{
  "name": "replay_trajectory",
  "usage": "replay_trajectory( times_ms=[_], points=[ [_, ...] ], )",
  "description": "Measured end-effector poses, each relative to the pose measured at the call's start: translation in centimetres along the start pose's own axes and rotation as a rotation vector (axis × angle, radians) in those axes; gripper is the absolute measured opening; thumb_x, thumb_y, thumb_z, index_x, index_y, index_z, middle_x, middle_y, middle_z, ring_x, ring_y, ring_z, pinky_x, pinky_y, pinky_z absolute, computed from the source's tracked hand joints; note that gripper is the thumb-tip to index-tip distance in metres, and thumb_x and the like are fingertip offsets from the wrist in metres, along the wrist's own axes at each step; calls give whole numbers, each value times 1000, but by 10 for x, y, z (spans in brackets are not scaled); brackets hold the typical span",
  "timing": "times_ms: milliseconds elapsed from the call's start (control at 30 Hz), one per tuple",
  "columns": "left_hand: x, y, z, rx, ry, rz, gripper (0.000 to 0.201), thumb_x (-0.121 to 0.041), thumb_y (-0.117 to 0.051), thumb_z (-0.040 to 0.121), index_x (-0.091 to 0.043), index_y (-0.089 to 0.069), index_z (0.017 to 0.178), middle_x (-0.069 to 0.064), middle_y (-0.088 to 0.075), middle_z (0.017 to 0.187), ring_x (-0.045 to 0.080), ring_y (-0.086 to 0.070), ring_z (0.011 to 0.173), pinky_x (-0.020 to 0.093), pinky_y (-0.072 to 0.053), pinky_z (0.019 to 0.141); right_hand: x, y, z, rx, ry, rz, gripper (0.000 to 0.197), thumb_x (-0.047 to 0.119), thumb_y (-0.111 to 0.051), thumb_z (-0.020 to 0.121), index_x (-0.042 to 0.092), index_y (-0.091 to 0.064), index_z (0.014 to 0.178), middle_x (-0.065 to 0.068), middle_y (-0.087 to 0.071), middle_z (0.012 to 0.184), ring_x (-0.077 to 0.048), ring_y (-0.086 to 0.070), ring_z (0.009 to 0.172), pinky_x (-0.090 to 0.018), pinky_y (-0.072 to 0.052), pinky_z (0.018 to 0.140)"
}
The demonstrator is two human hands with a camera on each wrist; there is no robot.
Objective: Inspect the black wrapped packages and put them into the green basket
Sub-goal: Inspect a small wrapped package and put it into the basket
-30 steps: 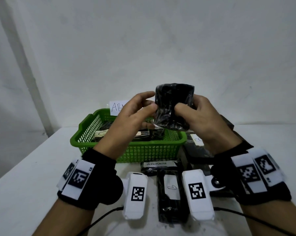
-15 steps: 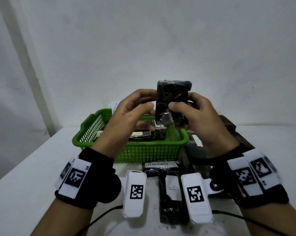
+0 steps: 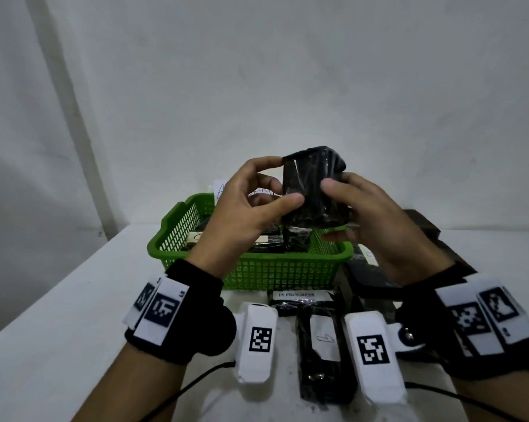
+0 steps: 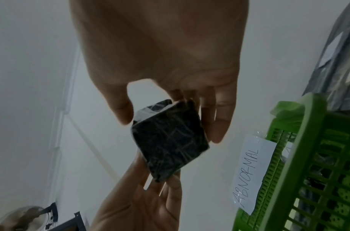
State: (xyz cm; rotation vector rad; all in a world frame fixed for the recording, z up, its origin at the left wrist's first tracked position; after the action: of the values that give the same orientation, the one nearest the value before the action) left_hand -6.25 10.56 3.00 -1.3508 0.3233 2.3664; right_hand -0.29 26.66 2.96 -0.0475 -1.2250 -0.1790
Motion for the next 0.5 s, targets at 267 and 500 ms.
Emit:
replay_trajectory(
  times_ms=[267,500],
  points=[
    [-12,-8,-3,101,-58,74,38,-15,-58,95,-32,-60,129,2,-62,116,13,-66,96,29,-57,77,6,0,-1,-138,91,16,26,13,-52,97,14,-63,74,2,-68,68,-14,-66,64,-33,-57,59],
    [0,-4,-2,55,74,44,43,-18,-63,95,-20,-52,136,7,-68,107,17,-71,94,42,-60,83,-4,4,3,-56,-63,39,35,28,-68,92,12,-63,123,-4,-77,106,-17,-76,91,-32,-61,72]
  ],
)
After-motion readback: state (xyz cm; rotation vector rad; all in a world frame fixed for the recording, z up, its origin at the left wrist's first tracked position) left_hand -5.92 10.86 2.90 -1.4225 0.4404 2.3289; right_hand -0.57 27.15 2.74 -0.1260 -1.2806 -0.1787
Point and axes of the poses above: each hand's wrist, its own z-axis towards the middle knuckle, its own y-axis out of the back of the hand, x = y × z, the point moved 4 cm from there along z, towards the middle knuckle
